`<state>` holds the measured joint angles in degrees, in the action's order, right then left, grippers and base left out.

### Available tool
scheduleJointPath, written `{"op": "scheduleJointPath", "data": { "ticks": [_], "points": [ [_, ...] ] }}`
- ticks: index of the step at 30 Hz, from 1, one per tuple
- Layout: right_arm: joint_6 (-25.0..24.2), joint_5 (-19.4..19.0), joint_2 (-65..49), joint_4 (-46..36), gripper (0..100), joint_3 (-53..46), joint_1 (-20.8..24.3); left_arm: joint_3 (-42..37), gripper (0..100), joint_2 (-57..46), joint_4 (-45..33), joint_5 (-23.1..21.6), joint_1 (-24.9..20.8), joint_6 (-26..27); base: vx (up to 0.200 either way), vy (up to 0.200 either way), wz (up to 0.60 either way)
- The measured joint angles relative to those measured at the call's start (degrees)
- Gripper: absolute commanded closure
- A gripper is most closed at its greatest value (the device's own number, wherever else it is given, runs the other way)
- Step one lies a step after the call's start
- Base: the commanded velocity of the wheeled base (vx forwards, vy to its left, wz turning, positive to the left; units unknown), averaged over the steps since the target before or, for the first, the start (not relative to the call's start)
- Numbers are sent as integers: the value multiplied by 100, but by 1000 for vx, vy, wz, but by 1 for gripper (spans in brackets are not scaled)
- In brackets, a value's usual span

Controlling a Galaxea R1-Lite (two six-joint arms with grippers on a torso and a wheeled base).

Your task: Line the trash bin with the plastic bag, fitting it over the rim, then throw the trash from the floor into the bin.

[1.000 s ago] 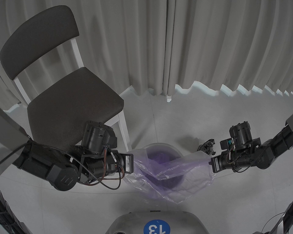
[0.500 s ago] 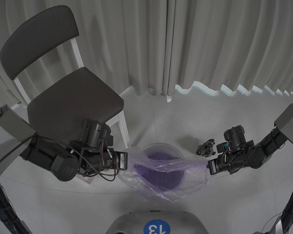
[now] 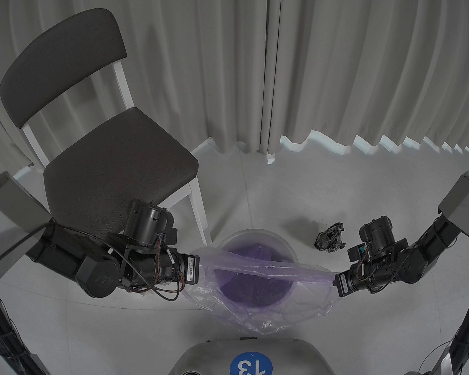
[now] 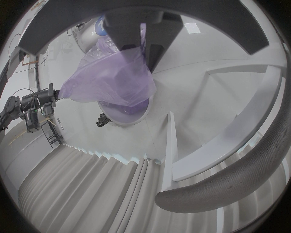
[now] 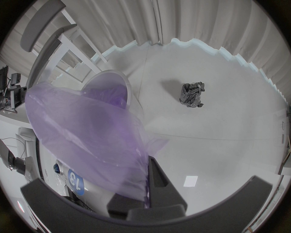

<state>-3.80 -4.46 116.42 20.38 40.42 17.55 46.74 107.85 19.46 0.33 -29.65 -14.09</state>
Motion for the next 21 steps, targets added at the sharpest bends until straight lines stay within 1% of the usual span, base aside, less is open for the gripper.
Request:
{"op": "scheduleJointPath", "data": {
  "ticks": [3, 7, 9, 14, 21],
  "points": [
    [-2, -2, -107, -5, 100, -88, 60, -55, 100, -179, -176, 7, -1, -2, 0, 0, 0],
    [-2, 9, -338, -30, 100, -190, 140, -110, 100, -505, -697, 2, -23, -2, 0, 0, 0],
    [-7, 34, -457, -40, 100, -254, 187, -129, 100, -667, -837, -1, -28, -11, 0, 0, 0],
    [-24, 67, -580, -13, 100, -424, 228, -215, 100, -809, -857, -15, -28, -55, 0, 0, 0],
    [-66, 67, -421, 148, 100, -464, 165, -245, 100, -656, -717, -17, -39, -63, 0, 0, 0]
  ]
}}
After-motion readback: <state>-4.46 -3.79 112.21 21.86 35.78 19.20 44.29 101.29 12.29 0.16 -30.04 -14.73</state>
